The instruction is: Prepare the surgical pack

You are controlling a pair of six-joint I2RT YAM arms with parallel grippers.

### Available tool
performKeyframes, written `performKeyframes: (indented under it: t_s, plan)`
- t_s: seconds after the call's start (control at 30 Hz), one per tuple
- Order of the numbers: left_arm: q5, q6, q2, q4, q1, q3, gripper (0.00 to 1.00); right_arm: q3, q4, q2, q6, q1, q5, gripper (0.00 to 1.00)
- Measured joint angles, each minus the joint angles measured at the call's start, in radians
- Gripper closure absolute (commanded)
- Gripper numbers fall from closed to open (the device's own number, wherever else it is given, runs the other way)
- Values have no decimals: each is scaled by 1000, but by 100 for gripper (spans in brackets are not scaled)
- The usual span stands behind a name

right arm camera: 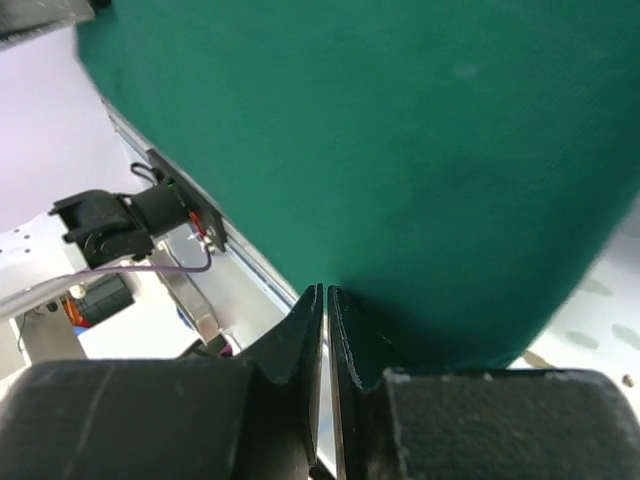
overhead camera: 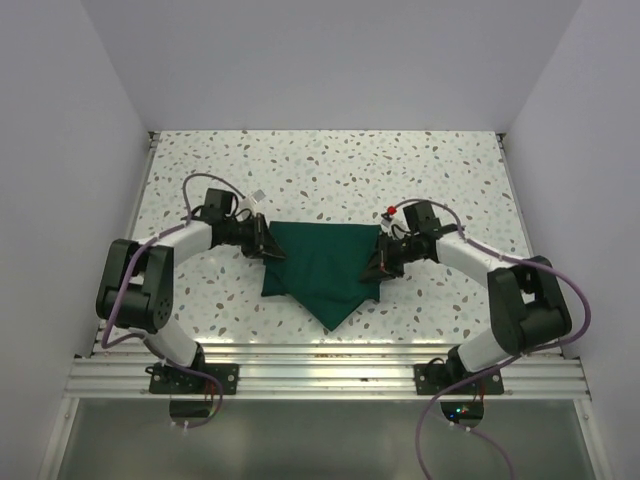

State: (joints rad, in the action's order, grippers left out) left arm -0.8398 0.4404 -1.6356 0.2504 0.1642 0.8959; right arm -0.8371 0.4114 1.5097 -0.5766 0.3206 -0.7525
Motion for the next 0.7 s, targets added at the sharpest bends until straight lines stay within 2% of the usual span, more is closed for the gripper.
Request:
performKeyframes:
  t_s: [0.17, 0.33, 0.57, 0.7]
  plan:
    - [1, -13, -32, 9, -16, -61, 90, 61, -10, 25, 5, -28, -4, 89]
    - [13, -42, 6, 51, -45, -84, 91, 77, 76, -26, 37, -58, 29, 86]
    - [114, -94, 107, 164, -64, -89, 82, 128, 212, -105, 55, -72, 105, 85]
    - [145, -93, 190, 210, -68, -89, 80, 218, 178, -156, 14, -71, 69, 86]
